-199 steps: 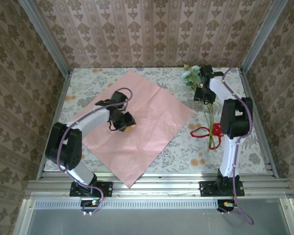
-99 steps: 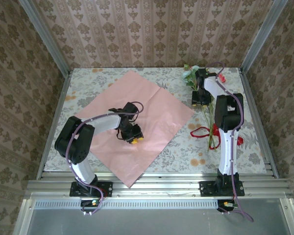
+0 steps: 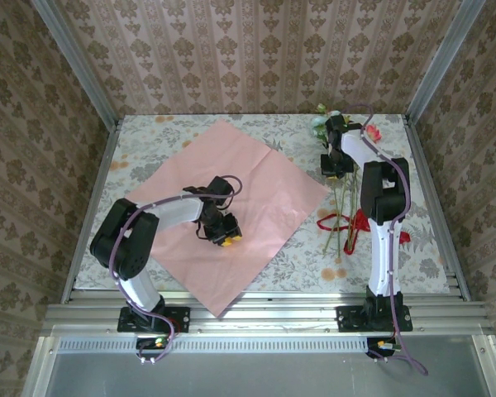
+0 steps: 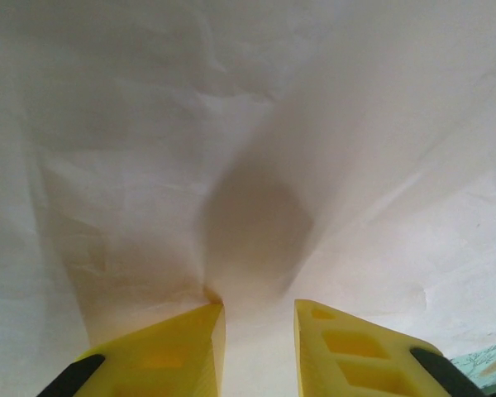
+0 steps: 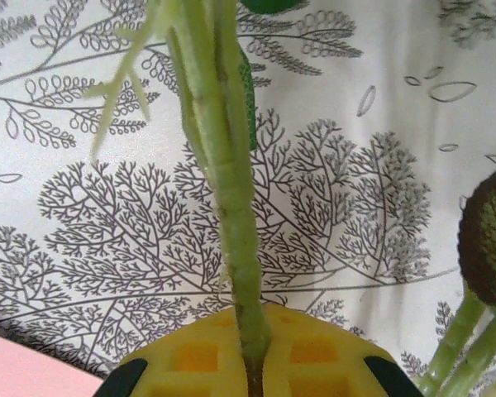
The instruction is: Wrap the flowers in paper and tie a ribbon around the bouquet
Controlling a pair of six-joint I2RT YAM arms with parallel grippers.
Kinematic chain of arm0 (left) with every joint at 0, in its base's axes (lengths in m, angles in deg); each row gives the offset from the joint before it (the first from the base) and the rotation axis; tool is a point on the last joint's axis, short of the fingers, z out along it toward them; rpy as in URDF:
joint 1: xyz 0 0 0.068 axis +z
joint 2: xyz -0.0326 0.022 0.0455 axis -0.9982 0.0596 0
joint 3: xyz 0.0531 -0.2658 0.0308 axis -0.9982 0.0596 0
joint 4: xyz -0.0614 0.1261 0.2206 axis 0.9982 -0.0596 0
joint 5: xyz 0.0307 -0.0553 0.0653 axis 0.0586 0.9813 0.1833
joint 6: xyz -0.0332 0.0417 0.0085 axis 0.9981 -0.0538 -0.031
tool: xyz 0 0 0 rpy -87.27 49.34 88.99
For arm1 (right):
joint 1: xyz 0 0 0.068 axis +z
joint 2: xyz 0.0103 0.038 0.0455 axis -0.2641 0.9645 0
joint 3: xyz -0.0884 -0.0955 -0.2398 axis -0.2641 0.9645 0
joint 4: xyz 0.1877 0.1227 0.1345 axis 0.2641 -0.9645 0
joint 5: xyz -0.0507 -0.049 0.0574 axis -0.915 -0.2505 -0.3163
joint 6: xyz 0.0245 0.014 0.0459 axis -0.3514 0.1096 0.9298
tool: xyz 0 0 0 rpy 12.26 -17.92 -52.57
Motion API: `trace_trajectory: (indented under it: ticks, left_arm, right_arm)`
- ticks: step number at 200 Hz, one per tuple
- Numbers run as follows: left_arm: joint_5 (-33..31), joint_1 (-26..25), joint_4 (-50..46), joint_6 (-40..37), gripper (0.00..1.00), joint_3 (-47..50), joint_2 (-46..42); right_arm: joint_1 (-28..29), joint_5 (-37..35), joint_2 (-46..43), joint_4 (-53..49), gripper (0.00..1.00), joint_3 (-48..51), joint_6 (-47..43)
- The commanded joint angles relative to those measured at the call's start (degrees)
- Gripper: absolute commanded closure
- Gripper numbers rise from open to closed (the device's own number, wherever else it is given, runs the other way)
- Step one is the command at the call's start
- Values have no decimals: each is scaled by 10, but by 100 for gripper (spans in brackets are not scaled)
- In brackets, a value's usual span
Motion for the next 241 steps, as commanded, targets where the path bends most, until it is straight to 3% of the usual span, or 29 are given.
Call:
trace_trajectory:
  ticks: [1, 76, 172, 221, 241]
  left_arm:
    - [7, -5, -6, 7, 73, 3, -12]
    - [11, -11, 1, 7, 74, 3, -7]
    - [14, -15, 7, 5, 74, 7, -2]
    - [13, -16, 8, 3, 74, 1, 0]
    - [13, -17, 8, 4, 74, -2, 1]
  right_arm:
    - [1, 13, -60, 23, 100, 17, -2]
    - [-18, 182, -170, 127, 100, 124, 28]
    - [-86, 496, -266, 372, 100, 318, 176]
    - [-105, 551, -288, 411, 100, 378, 211]
    - [-122, 580, -304, 485, 100, 427, 271]
